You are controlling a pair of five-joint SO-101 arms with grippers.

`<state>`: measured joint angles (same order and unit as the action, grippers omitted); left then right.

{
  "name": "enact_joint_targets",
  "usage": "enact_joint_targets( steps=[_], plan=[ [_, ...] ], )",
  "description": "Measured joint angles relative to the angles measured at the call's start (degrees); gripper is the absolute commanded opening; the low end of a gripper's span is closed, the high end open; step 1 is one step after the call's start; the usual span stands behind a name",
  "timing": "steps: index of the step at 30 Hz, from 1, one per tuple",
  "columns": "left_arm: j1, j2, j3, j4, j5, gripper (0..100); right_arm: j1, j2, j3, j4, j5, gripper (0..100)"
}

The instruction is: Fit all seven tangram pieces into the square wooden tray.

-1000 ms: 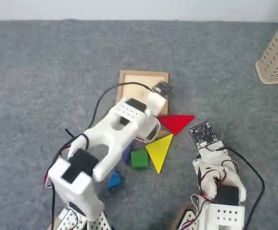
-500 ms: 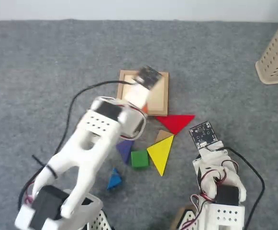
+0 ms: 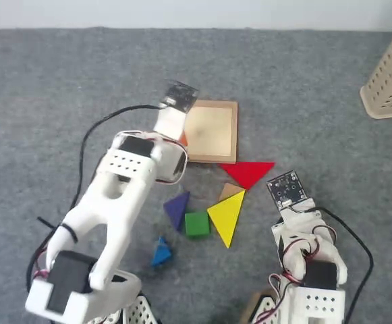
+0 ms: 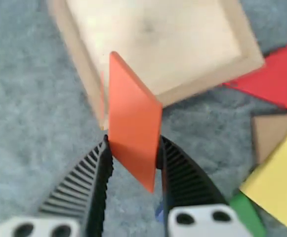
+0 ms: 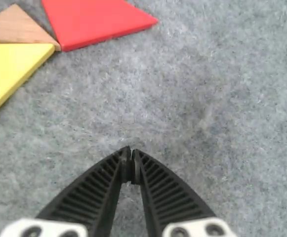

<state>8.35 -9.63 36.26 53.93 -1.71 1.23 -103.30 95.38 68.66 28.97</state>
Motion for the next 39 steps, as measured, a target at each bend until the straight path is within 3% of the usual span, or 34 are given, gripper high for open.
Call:
enact_joint_targets(
  steps=[7, 12, 17, 27, 31, 36, 39],
  plan=[
    [-11.3, 9.0, -1.1, -5.7, 1.5, 1, 0.0, 0.0, 0.0, 0.0, 0.0, 0.6],
    [-12.6, 16.9, -7.4, -2.3, 1.4, 3, 0.0, 0.0, 0.0, 0.0, 0.0, 0.6],
    [-14.6, 17.1, -9.4, 1.5, 5.6, 16, 0.0, 0.0, 0.0, 0.0, 0.0, 0.6],
    [-18.4, 12.1, -9.1, 3.7, 6.3, 13, 0.0, 0.0, 0.0, 0.0, 0.0, 0.6],
    [-12.5, 3.7, -5.4, 3.8, 6.5, 14, 0.0, 0.0, 0.0, 0.0, 0.0, 0.6],
    [6.0, -3.5, -1.8, -0.4, -1.5, 16, 0.0, 0.0, 0.0, 0.0, 0.0, 0.6],
    [13.8, -3.2, -1.8, -1.1, -2.2, 20, 0.0, 0.0, 0.0, 0.0, 0.0, 0.6]
  ],
)
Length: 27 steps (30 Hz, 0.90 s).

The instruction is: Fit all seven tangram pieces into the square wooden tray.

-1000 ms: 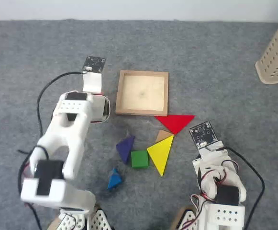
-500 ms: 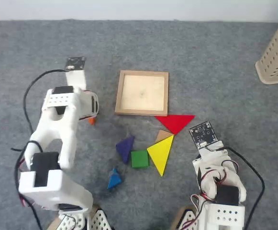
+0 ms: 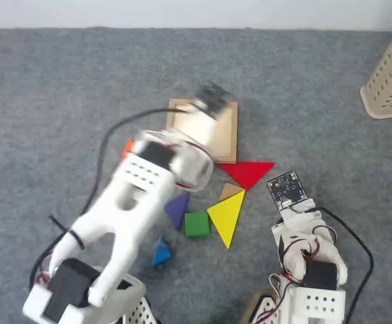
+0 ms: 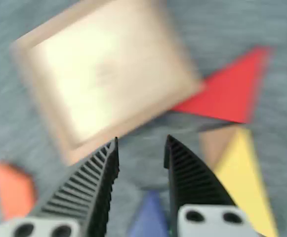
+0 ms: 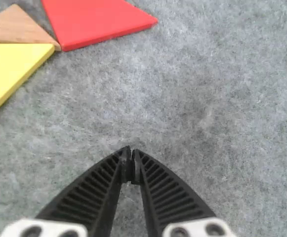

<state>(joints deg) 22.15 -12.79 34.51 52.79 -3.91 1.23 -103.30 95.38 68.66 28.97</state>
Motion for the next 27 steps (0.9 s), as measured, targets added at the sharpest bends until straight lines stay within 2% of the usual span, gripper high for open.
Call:
enact_joint_targets(
  steps=[7, 11, 18, 27],
  plan=[
    [2.0, 10.8, -1.2, 6.9, 0.0, 18, 0.0, 0.0, 0.0, 0.0, 0.0, 0.6],
    [1.0, 11.5, 1.4, 10.7, -0.1, 17, 0.0, 0.0, 0.0, 0.0, 0.0, 0.6],
    [0.4, 11.5, 3.1, 10.9, -3.4, 17, 0.0, 0.0, 0.0, 0.0, 0.0, 0.6],
    [-5.1, 11.5, 4.0, 11.1, -3.9, 14, 0.0, 0.0, 0.0, 0.0, 0.0, 0.6]
  ],
)
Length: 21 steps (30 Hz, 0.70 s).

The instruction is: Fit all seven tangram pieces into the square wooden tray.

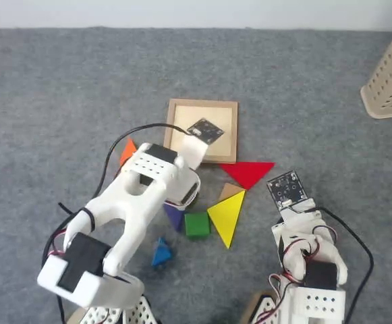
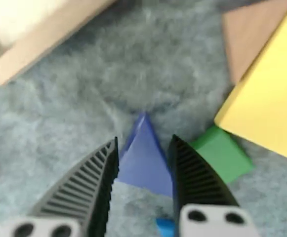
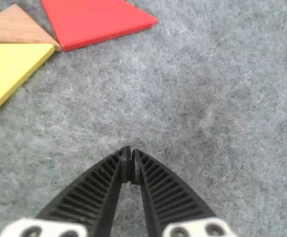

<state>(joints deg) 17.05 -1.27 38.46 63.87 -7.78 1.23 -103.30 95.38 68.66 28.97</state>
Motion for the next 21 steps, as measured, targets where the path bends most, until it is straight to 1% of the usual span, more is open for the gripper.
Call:
enact_joint_targets(
  steps=[7, 11, 17, 21],
  plan=[
    [-6.4, 0.1, 0.2, 0.0, 0.4, 15, 0.0, 0.0, 0.0, 0.0, 0.0, 0.6],
    [-9.5, 0.7, 0.2, 0.0, 0.4, 18, 0.0, 0.0, 0.0, 0.0, 0.0, 0.6],
    [-12.2, 0.7, 0.2, 0.0, 0.4, 18, 0.0, 0.0, 0.0, 0.0, 0.0, 0.6],
    [-15.6, -0.7, 0.2, 0.0, 0.4, 14, 0.0, 0.0, 0.0, 0.0, 0.0, 0.6]
  ],
)
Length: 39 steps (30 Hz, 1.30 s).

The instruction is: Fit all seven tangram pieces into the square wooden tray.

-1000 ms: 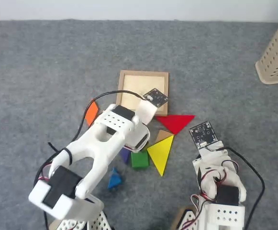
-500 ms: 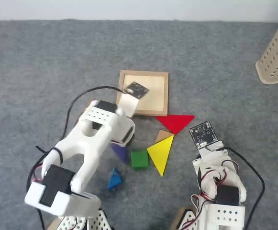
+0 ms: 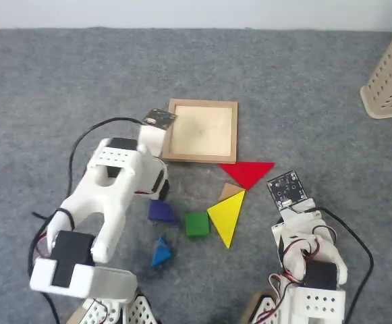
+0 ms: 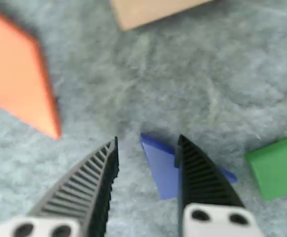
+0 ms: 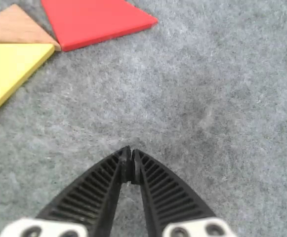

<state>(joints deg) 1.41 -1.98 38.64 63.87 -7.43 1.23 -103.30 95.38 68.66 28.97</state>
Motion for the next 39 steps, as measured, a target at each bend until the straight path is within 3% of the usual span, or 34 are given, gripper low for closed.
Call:
enact_joint_targets(
  steps=[8, 12, 18, 30, 35, 39],
  plan=[
    [2.8, -20.7, 11.3, 1.7, -5.0, 21, 0.0, 0.0, 0.0, 0.0, 0.0, 0.6],
    [2.6, -20.3, 12.1, 2.8, -6.4, 21, 0.0, 0.0, 0.0, 0.0, 0.0, 0.6],
    [2.6, -9.6, 12.2, -3.7, -8.1, 21, 0.0, 0.0, 0.0, 0.0, 0.0, 0.6],
    [-16.5, 0.1, -1.1, -5.7, -8.1, 17, 0.0, 0.0, 0.0, 0.0, 0.0, 0.6],
    [-14.6, -9.4, 0.2, 1.7, -8.5, 17, 0.0, 0.0, 0.0, 0.0, 0.0, 0.6],
    [-6.5, -21.4, 6.6, 8.7, -10.9, 17, 0.0, 0.0, 0.0, 0.0, 0.0, 0.6]
  ],
)
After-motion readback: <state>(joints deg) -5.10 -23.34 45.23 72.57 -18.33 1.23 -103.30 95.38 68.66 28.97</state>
